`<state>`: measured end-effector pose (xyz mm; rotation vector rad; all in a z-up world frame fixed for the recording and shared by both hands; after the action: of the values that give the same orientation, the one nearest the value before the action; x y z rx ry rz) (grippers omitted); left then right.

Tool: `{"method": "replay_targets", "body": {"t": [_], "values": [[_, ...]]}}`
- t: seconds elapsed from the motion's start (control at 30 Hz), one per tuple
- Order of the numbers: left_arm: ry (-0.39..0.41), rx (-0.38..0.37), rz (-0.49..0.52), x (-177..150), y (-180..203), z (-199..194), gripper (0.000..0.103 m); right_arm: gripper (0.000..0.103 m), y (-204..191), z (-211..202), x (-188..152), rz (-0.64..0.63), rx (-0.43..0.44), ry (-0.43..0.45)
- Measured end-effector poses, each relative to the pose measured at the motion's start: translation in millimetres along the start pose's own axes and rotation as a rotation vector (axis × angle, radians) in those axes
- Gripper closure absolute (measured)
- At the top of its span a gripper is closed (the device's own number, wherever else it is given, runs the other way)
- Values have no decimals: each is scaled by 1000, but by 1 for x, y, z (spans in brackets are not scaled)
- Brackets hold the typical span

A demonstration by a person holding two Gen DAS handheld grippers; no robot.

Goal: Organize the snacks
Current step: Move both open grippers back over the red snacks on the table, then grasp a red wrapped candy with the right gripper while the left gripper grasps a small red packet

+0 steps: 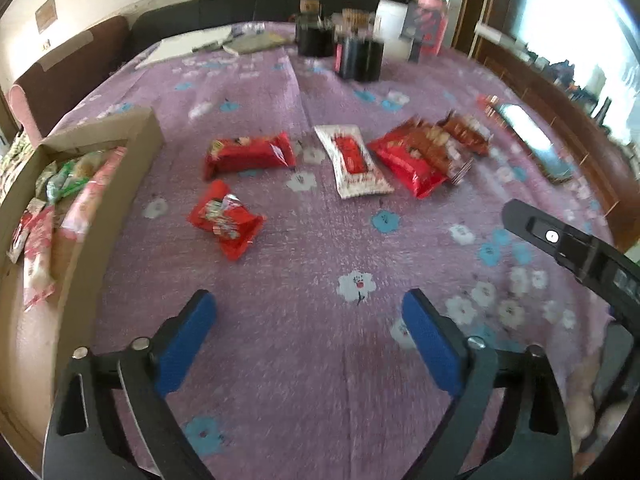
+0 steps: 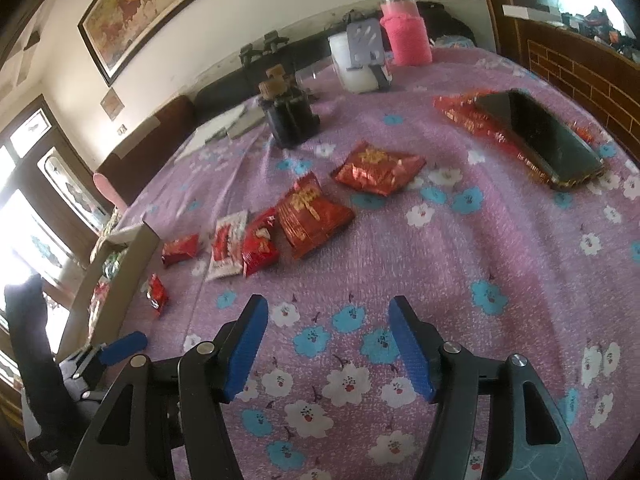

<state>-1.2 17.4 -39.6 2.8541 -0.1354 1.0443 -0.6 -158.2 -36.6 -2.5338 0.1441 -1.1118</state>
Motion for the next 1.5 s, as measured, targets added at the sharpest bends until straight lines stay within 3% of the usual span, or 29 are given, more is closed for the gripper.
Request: {"method": "replay_targets", "body": {"t": [0.13, 0.2, 0.4, 0.63, 0.87, 1.13, 1.2, 1.23, 1.43, 1.5], "values": [[188, 5, 13, 16, -24, -51, 8, 38, -21, -3, 9, -32, 46, -14], [232, 8, -30, 21, -48, -71, 8, 38, -33, -1, 14, -57, 57, -18], [238, 27, -204, 20, -118, -98, 8, 38, -78, 25, 25, -87, 138, -64], [258, 30, -242, 7, -143, -110, 8, 38, -139, 67, 14, -170, 206, -148], [237, -17, -242, 0, -139, -108, 8, 39, -173, 107, 25, -254, 177, -155], [247, -57, -193, 0, -123, -116, 8, 39, -182, 151, 16, -396, 120, -241], [250, -60, -182, 1, -120, -118, 8, 42, -180, 151, 15, -417, 103, -229], [251, -62, -179, 2, -119, -118, 8, 56, -179, 149, 14, -425, 83, -228], [248, -86, -168, 0, -108, -118, 8, 57, -164, 126, 1, -439, 44, -243], [247, -93, -155, 0, -103, -119, 8, 57, -150, 100, -13, -431, 56, -243]]}}
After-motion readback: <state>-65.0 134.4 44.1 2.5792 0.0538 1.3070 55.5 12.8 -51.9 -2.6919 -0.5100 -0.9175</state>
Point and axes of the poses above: each gripper's, at about its wrist camera, not at the fingertips, and z roughly the way its jaws point, y to its right, x to its top, the point moved 7 cm from there along z, roughly the way its jaws point, and after that the axes turned 5 degrees about y, right-handed, at the moved point
